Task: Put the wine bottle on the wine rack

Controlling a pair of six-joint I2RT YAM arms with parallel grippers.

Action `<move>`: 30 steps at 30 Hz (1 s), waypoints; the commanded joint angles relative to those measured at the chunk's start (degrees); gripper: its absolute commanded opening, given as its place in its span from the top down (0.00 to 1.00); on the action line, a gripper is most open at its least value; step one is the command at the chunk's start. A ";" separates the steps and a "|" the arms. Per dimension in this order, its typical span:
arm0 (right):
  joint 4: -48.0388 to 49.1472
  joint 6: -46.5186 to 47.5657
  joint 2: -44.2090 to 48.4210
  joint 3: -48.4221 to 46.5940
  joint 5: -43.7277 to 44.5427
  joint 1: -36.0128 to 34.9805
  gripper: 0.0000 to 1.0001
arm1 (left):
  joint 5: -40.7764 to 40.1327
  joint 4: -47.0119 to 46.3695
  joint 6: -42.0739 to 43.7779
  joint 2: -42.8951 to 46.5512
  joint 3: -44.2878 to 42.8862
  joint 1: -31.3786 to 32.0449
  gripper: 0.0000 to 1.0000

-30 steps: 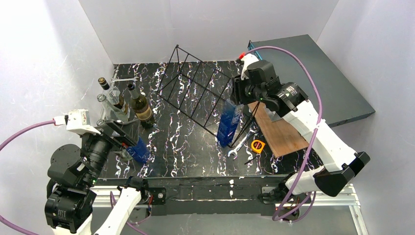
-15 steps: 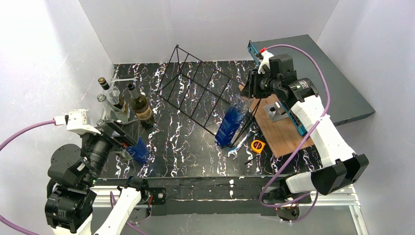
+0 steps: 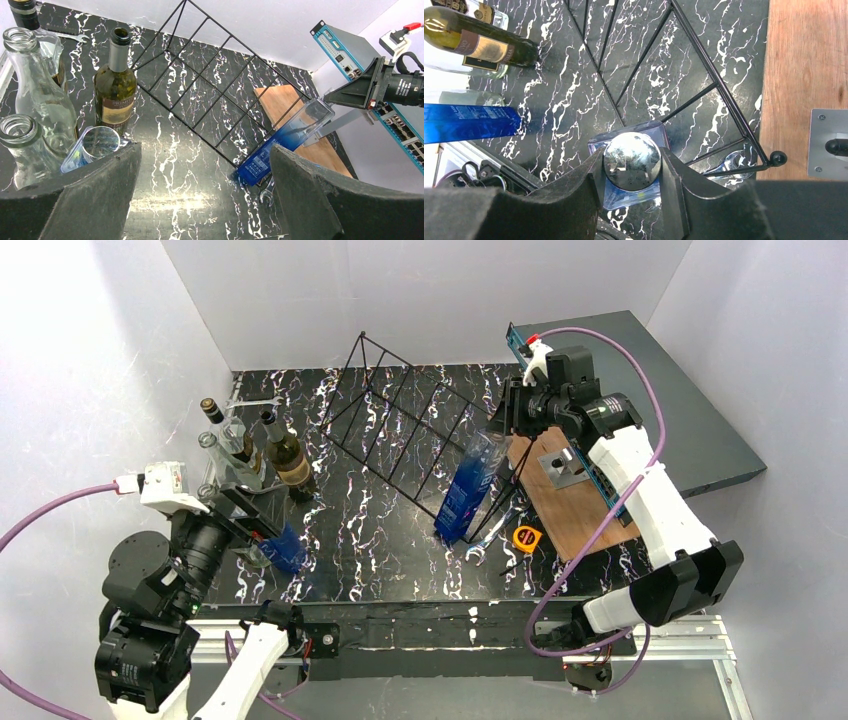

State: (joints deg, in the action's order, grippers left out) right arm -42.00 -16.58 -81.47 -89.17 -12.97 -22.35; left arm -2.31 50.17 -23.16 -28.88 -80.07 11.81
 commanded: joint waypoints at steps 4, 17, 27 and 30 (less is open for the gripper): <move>-0.67 2.23 -0.99 -2.28 5.05 -0.24 0.65 | -0.29 -0.38 0.46 -1.17 0.94 0.23 0.01; 0.51 5.76 -1.16 -1.79 11.84 -0.37 0.34 | -0.35 -0.66 0.92 -1.83 0.53 0.23 0.01; 0.09 5.43 -1.74 -2.46 15.08 -1.78 0.30 | -0.15 -0.69 0.82 -1.96 0.03 0.23 0.01; -1.42 5.16 -1.12 -3.35 16.49 -3.14 0.29 | 0.05 -0.68 0.75 -1.95 0.02 0.24 0.01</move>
State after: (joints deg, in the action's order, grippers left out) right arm -42.46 -11.79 -83.48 -89.78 0.25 -24.05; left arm -2.33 50.09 -22.98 -29.69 -79.18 11.81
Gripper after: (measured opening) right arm 0.703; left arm 0.992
